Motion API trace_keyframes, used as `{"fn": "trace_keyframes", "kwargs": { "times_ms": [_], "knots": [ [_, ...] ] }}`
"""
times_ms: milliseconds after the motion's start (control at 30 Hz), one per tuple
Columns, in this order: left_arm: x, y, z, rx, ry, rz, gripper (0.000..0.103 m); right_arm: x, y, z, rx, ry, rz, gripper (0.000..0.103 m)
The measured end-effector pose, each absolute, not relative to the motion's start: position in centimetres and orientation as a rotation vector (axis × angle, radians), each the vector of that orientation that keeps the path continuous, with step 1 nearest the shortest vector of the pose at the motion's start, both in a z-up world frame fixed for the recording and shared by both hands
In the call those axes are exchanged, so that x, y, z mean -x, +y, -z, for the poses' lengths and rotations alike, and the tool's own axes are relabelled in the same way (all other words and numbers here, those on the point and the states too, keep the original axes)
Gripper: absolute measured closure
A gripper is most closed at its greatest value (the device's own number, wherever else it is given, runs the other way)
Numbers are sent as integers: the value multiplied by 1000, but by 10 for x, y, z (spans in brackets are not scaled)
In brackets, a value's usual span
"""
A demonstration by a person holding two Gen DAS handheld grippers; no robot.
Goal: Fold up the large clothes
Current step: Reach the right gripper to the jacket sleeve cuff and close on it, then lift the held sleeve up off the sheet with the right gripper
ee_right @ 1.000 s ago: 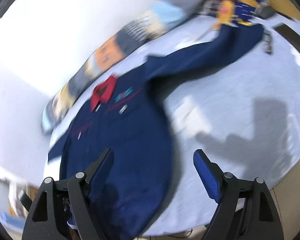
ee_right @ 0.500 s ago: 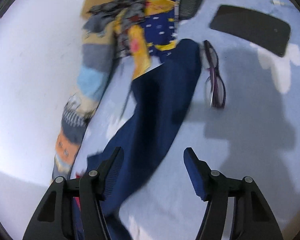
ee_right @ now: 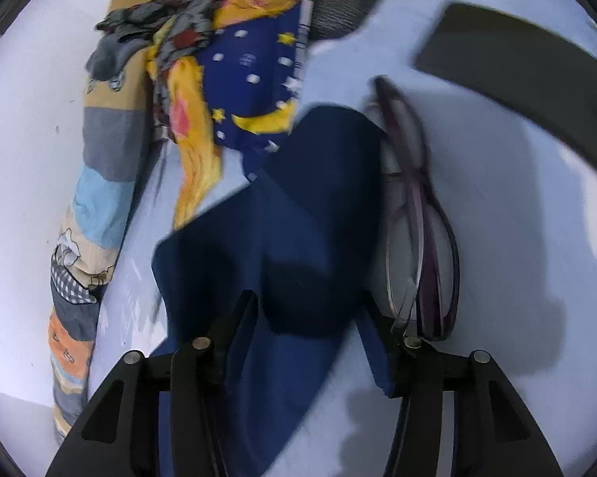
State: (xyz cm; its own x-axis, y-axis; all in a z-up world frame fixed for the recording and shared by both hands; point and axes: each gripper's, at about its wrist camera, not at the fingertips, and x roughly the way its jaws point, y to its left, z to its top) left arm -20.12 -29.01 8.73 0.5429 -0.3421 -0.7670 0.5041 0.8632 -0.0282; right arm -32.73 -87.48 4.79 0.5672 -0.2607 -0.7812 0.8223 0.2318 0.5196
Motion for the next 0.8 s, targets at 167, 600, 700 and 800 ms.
{"fn": "trace_keyframes", "kwargs": {
  "times_ms": [167, 600, 700, 800],
  "knots": [
    [199, -288, -84, -204, 866, 494, 0, 328, -876, -67, -1055, 543, 780, 99],
    [199, -261, -87, -190, 858, 455, 0, 370, -864, -216, -820, 360, 836, 99],
    [199, -246, -90, -182, 847, 430, 0, 356, -846, -237, -809, 349, 797, 99],
    [196, -227, -95, -154, 839, 404, 0, 342, -820, -262, -761, 348, 755, 99]
  ]
}}
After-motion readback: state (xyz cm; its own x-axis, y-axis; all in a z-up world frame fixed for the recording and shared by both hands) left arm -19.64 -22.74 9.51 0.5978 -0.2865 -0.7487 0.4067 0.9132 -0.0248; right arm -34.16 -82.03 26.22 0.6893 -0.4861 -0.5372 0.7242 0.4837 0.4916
